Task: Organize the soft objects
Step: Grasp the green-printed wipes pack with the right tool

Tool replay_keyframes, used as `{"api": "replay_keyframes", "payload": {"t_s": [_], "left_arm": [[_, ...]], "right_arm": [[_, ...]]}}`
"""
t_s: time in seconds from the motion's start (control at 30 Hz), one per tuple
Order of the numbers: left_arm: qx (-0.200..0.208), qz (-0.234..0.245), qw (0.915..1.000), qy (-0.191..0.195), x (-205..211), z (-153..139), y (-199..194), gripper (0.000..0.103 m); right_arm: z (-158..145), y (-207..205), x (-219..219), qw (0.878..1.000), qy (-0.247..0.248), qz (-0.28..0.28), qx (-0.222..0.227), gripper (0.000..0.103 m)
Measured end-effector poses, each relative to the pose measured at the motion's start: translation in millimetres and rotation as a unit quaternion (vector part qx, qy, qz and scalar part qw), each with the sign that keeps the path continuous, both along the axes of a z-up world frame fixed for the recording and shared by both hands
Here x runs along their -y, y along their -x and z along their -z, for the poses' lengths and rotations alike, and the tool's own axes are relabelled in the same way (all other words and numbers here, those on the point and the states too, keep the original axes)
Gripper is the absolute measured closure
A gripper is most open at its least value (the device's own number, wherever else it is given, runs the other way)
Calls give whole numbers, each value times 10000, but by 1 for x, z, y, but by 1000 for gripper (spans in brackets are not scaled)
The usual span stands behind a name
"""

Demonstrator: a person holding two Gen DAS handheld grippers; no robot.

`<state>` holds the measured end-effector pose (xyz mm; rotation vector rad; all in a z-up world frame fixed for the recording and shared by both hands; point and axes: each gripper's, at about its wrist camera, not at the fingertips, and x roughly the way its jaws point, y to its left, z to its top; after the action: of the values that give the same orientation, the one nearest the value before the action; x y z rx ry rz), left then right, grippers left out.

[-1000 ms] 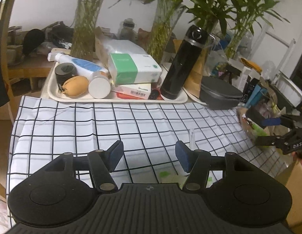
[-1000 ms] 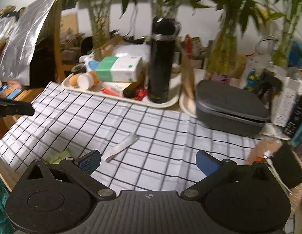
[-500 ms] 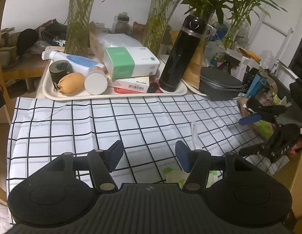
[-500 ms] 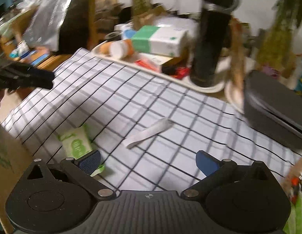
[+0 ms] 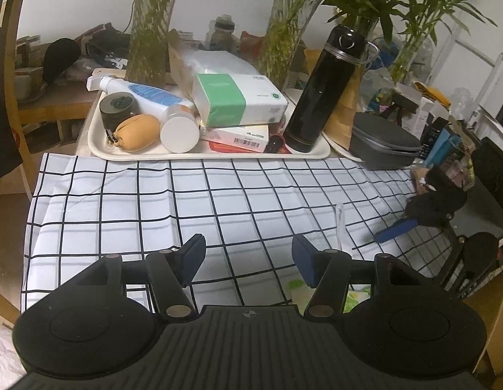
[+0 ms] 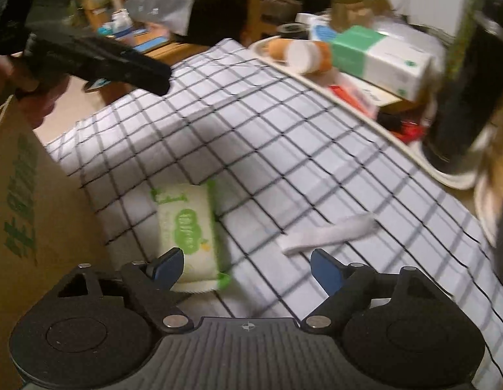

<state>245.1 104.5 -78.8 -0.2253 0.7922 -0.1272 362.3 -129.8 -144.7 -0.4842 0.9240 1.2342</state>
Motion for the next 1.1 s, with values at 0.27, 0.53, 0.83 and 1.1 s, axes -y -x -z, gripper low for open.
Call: {"api": "replay_keyframes", "payload": {"t_s": [0.27, 0.53, 0.83, 1.1], "left_arm": [[-70, -59, 10000, 22, 0, 1, -4, 45], [-118, -40, 9999, -23, 0, 3, -6, 45], [-167, -73, 9998, -116, 0, 4, -6, 45], [-200, -74, 9997, -155, 2, 6, -8, 45]], "right_arm": [[10, 1, -29, 9966, 13, -707, -425, 30], [29, 3, -53, 9927, 254, -1037, -566, 33], [21, 12, -62, 9908, 569, -1216, 177, 41], [28, 14, -67, 9885, 752, -1209, 509, 40]]}}
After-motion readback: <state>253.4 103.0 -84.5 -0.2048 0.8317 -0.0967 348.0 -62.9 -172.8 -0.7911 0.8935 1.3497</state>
